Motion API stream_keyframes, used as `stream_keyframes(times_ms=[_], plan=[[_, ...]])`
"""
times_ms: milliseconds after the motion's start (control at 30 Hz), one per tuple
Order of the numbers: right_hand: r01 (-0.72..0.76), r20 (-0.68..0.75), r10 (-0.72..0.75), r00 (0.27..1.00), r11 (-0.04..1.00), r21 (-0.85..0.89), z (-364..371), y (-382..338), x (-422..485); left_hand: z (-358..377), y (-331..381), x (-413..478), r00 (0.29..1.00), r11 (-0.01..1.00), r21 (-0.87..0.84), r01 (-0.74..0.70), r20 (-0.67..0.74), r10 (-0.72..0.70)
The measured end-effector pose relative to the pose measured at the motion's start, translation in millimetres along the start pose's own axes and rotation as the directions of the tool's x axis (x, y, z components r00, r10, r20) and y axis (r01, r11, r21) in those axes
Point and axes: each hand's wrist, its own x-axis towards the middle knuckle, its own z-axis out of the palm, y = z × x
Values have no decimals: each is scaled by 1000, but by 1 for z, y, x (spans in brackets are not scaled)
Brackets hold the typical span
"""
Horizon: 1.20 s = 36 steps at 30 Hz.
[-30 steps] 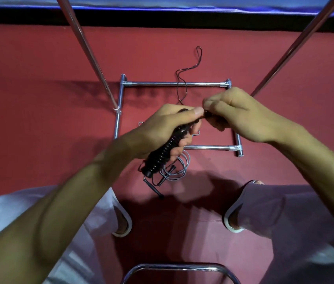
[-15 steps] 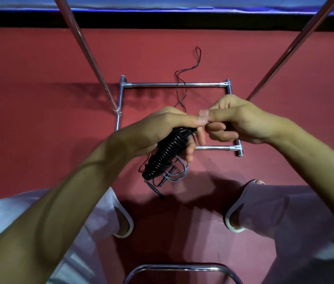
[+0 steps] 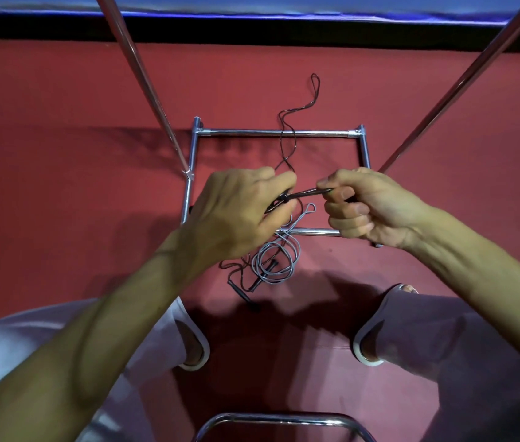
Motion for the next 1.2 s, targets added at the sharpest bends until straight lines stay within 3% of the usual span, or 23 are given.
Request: stream_keyframes(times_ms=[267, 400, 467, 533, 667, 733, 833, 900, 967, 1100, 1200], plan=[[-24, -27, 26, 999, 998, 60, -1, 1, 1, 3, -7, -8, 998, 998, -40, 56, -10, -57], [53, 48, -55, 997, 998, 40, -1, -7, -3, 1, 0, 1, 983, 936, -304, 177, 17, -180], [108, 69, -110, 992, 994, 21, 0, -20, -8, -7, 7, 11, 964, 795, -557, 242, 43, -264], [201, 36, -200, 979, 978, -47, 2, -33, -18, -20, 15, 18, 938, 551, -782, 291, 120, -325], [489, 39, -490, 871, 857, -162, 16, -46, -36, -44, 32, 37, 929, 48, -960, 277, 255, -267], [586, 38, -600, 799, 764, -269, 27, -55, -47, -56, 47, 50, 936, -96, -958, 272, 286, -205], [689, -27, -745, 666, 630, -358, 34, -72, -68, -72, 69, 65, 953, -194, -953, 234, 265, -148], [730, -73, -795, 602, 585, -354, 35, -83, -86, -81, 80, 74, 965, -179, -963, 202, 226, -130], [707, -136, -773, 619, 625, -331, 33, -99, -106, -93, 90, 86, 971, -88, -981, 171, 183, -154], [539, -306, -635, 709, 768, -346, 34, -142, -145, -120, 106, 117, 981, 410, -910, 66, -16, -192], [474, -387, -592, 707, 803, -361, 34, -171, -166, -138, 121, 142, 979, 562, -827, 20, -97, -177]])
